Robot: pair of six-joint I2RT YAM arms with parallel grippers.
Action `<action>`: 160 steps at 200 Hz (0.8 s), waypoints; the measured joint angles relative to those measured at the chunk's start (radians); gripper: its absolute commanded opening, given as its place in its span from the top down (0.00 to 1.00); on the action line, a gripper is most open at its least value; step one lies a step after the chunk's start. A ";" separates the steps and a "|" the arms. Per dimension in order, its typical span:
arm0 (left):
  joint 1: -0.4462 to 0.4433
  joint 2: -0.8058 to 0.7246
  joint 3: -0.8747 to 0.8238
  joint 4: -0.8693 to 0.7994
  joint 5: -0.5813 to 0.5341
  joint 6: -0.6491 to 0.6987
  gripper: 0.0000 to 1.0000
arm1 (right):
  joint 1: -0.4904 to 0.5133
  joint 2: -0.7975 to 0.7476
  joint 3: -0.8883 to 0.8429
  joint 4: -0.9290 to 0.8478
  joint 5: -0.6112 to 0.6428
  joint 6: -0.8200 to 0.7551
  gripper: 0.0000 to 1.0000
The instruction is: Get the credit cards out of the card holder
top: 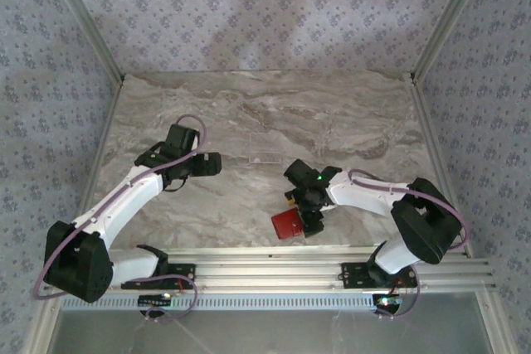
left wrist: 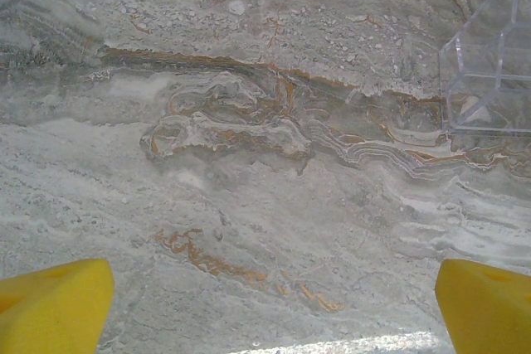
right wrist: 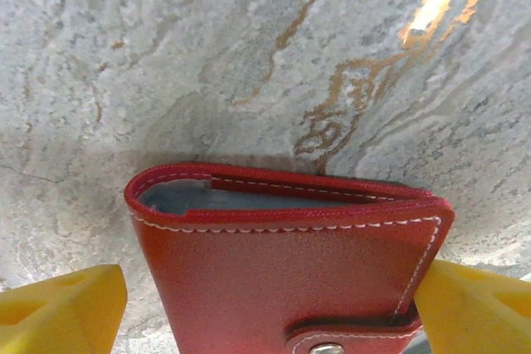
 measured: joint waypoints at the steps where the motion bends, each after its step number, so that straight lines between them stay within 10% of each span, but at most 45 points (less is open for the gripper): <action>1: 0.000 0.000 0.000 0.000 0.000 0.000 0.01 | 0.000 0.000 0.000 0.000 0.000 0.000 0.08; 160: 0.000 0.000 0.000 0.000 0.005 -0.001 0.01 | -0.016 0.109 0.120 -0.086 0.058 -0.148 0.25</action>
